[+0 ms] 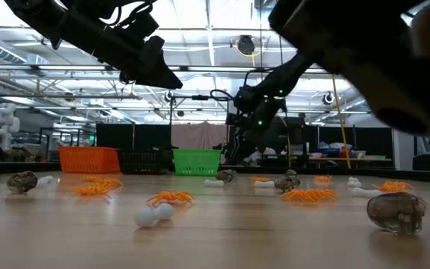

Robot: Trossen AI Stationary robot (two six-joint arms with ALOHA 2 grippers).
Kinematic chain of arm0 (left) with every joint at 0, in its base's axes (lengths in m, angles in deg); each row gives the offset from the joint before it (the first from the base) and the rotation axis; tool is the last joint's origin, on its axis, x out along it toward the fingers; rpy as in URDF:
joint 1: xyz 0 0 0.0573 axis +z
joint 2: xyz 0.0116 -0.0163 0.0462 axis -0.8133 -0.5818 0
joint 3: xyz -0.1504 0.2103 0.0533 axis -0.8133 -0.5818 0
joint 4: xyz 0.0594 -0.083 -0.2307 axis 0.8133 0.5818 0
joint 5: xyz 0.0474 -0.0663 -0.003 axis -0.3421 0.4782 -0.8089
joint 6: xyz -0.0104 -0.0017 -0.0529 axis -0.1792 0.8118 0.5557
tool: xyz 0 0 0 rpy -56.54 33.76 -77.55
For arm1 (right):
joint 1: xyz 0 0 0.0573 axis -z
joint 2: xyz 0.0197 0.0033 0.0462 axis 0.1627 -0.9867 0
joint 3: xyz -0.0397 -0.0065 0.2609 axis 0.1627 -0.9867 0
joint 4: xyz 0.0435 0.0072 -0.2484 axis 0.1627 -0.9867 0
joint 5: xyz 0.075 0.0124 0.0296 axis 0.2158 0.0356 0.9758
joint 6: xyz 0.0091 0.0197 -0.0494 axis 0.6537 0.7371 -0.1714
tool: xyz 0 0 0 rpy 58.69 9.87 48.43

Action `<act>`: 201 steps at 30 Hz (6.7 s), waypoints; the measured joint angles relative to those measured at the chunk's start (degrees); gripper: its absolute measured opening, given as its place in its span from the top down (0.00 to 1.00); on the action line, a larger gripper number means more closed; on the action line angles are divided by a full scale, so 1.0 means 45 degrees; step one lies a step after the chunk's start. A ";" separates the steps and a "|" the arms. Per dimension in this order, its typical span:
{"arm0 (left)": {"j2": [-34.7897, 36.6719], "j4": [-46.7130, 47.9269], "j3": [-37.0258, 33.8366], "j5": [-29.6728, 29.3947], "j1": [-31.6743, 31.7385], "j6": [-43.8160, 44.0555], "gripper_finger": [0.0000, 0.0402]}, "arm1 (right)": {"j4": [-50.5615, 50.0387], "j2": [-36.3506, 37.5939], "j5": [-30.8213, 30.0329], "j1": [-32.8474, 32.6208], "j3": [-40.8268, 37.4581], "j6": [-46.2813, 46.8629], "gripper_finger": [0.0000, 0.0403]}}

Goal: Sort Halloween decoration
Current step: Put the white bone toy into the green bin

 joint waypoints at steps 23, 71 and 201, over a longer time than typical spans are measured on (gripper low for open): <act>0.0000 -0.0029 0.0000 -0.0058 -0.0015 0.0349 0.62 | -0.0368 -0.1000 0.0035 0.0211 0.1214 -0.1108 0.56; 0.0000 0.0080 -0.0002 -0.0068 -0.0267 0.0571 0.62 | -0.5188 -0.0735 -0.0548 0.0191 0.1178 0.0214 1.00; 0.0000 -0.1840 0.0001 0.1311 -0.0350 -0.3424 0.62 | 0.8692 0.4791 -0.3934 -0.4027 -0.6280 0.7399 1.00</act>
